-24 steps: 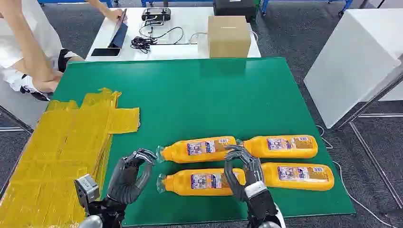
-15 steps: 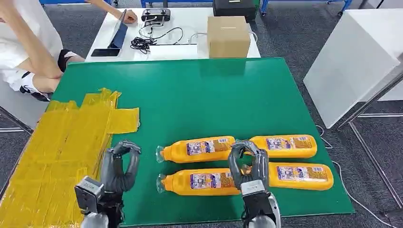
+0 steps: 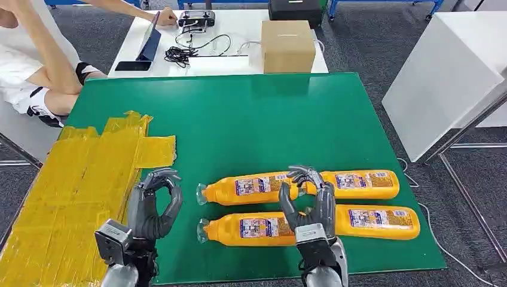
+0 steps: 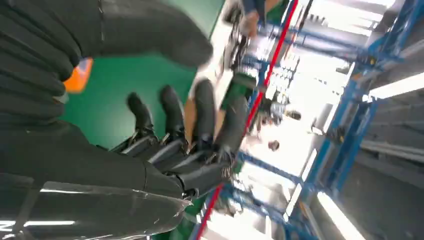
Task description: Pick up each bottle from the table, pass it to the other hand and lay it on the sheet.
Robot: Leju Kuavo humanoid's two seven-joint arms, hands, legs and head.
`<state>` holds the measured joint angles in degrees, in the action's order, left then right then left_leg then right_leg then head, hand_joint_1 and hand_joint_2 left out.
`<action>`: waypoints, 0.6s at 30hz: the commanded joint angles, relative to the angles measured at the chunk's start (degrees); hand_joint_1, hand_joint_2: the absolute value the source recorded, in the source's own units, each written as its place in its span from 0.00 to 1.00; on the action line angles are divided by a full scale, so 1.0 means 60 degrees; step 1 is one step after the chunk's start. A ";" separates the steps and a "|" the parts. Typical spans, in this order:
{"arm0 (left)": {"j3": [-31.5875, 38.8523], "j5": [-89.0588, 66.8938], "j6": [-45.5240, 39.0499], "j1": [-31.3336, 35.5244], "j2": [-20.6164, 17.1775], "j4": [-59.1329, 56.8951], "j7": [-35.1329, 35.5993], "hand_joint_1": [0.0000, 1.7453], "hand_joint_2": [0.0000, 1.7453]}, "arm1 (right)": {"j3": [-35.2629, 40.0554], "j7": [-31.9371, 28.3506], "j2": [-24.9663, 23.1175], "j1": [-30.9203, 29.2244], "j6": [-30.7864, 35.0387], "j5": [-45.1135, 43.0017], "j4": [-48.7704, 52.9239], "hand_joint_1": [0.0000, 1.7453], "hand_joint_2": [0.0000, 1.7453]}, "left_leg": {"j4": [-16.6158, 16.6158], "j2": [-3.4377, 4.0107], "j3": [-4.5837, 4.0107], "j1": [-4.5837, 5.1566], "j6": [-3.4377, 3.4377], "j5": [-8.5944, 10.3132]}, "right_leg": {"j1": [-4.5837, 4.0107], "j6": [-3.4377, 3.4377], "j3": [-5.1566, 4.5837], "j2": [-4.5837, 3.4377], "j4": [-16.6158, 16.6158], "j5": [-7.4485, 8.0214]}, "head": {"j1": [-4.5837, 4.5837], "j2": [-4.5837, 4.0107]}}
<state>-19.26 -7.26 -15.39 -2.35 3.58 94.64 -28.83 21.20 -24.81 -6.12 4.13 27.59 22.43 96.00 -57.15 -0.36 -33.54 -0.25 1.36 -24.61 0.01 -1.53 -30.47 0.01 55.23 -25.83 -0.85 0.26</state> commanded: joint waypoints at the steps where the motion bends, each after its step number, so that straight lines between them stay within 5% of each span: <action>1: -0.0063 0.0231 0.0082 0.0608 0.0102 -0.0485 -0.0010 0.00 1.00 | 0.0239 0.2162 0.1006 -0.1601 0.0304 0.3434 -0.0831 0.00 1.00 | 0.0005 0.0013 0.0027 -0.0002 -0.0003 -0.0004 | -0.0001 -0.0007 0.0029 -0.0007 -0.0012 0.0002 | -0.0004 0.0000; 5: 0.0028 0.0243 0.0376 0.0834 0.0260 -0.0535 0.0033 0.00 1.00 | 0.0546 0.4190 0.1670 -0.3065 -0.1171 0.5872 -0.2250 0.00 1.00 | 0.0007 0.0029 0.0027 0.0000 -0.0001 0.0003 | 0.0001 -0.0009 0.0028 -0.0025 -0.0016 0.0011 | 0.0000 0.0000; 6: 0.0053 0.0259 0.0473 0.0945 0.0307 -0.0583 0.0078 0.00 1.00 | 0.0912 0.4572 0.1980 -0.3737 -0.2444 0.6049 -0.3010 0.00 1.00 | 0.0010 0.0032 0.0040 -0.0001 -0.0001 0.0001 | -0.0001 -0.0011 0.0042 -0.0027 -0.0023 0.0011 | 0.0000 0.0000; 9: 0.0100 0.0292 0.0619 0.1166 0.0384 -0.0756 0.0138 0.00 1.00 | 0.1534 0.4609 0.2122 -0.4829 -0.3175 0.6367 -0.4719 0.00 1.00 | 0.0009 0.0043 0.0037 0.0002 0.0002 0.0009 | 0.0000 -0.0011 0.0037 -0.0039 -0.0019 0.0020 | -0.0004 0.0000; 18: -0.0037 0.0414 0.0793 0.1473 0.0426 -0.1200 0.0071 0.00 1.00 | 0.2337 0.3966 0.1736 -0.5658 -0.3998 0.5748 -0.7035 0.00 1.00 | 0.0010 -0.0002 0.0051 0.0004 0.0010 0.0013 | 0.0002 -0.0010 0.0061 -0.0004 -0.0018 0.0005 | -0.0004 0.0000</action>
<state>-19.23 -5.44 -11.28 2.77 5.81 93.35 -28.33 29.03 1.96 4.35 -22.05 6.12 61.22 72.21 -57.20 -0.47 -33.52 -0.24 1.47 -24.49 0.02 -1.58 -30.38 0.05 55.24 -25.77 -0.87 0.26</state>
